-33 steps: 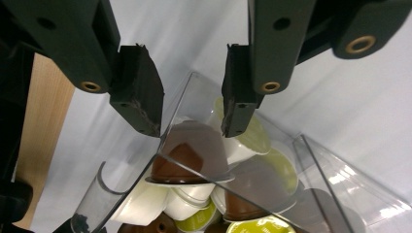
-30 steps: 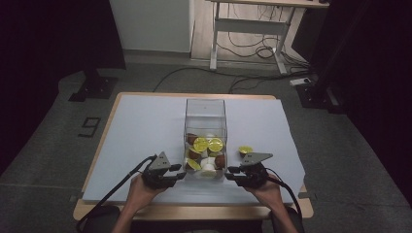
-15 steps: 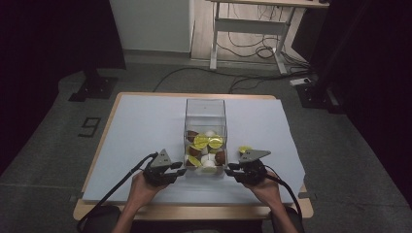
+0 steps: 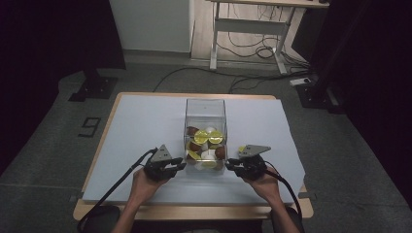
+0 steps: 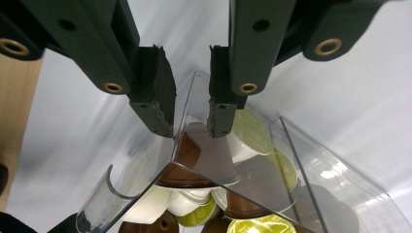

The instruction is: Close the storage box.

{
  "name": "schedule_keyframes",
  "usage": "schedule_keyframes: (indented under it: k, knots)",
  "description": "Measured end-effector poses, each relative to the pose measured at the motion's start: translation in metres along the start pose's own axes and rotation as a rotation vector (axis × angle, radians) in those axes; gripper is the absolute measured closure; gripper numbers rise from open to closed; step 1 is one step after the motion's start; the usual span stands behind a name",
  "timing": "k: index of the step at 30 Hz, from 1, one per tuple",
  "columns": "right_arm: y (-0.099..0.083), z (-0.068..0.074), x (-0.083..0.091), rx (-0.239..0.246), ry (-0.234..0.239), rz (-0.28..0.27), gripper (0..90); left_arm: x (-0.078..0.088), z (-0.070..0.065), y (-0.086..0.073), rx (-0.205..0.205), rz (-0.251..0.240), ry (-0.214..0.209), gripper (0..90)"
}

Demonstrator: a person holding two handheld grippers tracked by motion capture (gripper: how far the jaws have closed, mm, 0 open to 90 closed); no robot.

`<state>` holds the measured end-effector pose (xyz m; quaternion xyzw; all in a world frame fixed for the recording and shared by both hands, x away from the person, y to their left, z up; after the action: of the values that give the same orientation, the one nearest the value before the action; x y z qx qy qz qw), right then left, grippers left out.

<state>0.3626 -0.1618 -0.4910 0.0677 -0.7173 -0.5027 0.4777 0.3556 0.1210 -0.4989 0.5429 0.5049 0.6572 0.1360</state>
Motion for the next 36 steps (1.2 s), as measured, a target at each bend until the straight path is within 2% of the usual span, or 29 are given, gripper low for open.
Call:
schedule_keyframes:
  k: [13, 18, 22, 36]
  knots:
    - [0.005, -0.01, -0.006, -0.016, -0.022, 0.002, 77.0, -0.008, 0.01, 0.006, 0.005, 0.001, -0.002, 74.6]
    - [0.007, -0.012, -0.007, -0.015, -0.034, 0.004, 77.4, -0.01, 0.013, 0.009, -0.001, 0.009, 0.015, 75.9]
    - [0.009, -0.012, -0.007, -0.018, -0.048, 0.001, 77.6, -0.01, 0.015, 0.011, -0.005, 0.012, 0.014, 75.9]
    - [0.015, -0.003, -0.01, -0.003, -0.006, -0.007, 77.6, -0.015, 0.025, 0.015, 0.003, 0.01, 0.027, 76.3]
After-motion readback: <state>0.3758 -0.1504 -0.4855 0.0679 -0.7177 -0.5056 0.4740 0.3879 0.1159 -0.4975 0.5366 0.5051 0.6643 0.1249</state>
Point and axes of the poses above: each handheld gripper's, and its own axes: x roughly backward along the jaws, y roughly out of its top, z roughly to its left, the point moved 4 cm from there along -x, roughly forward along the jaws, and after that the axes turned 6 degrees about -y, right-handed, at the moved point
